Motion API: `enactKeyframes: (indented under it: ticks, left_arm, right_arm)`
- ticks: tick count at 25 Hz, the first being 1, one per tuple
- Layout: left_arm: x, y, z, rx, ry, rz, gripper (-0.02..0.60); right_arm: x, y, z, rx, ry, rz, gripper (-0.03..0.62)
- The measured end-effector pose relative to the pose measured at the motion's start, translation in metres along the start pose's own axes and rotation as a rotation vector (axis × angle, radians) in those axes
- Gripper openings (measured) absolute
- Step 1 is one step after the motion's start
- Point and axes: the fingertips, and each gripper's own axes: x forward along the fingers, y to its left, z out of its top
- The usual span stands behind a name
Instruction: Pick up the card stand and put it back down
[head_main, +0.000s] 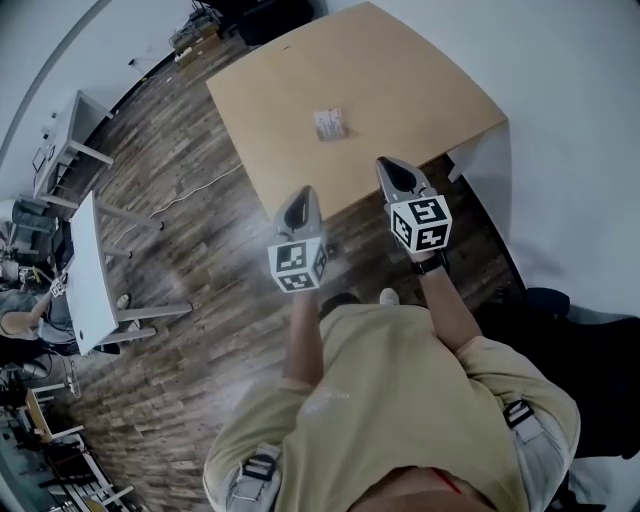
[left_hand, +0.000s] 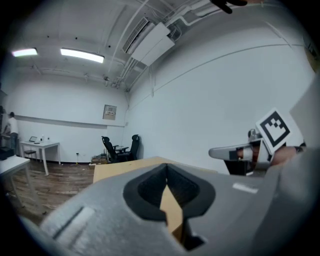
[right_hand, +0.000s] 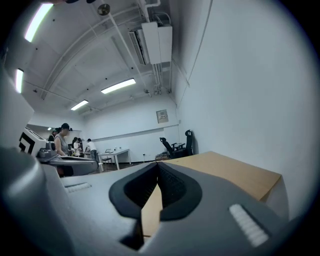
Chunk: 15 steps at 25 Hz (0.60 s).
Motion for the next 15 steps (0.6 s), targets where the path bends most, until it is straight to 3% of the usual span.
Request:
enactKeyframes:
  ticks: [10, 15]
  left_arm:
    - [0.06, 0.028, -0.082, -0.052, 0.154, 0.022, 0.002]
    - [0.095, 0.047, -0.097, -0.081, 0.188, -0.014, 0.003]
  right_arm:
    - [0.067, -0.038, -0.086, 0.093, 0.149, 0.053, 0.005]
    - [0.092, -0.042, -0.106, 0.091, 0.217, 0.054, 0.005]
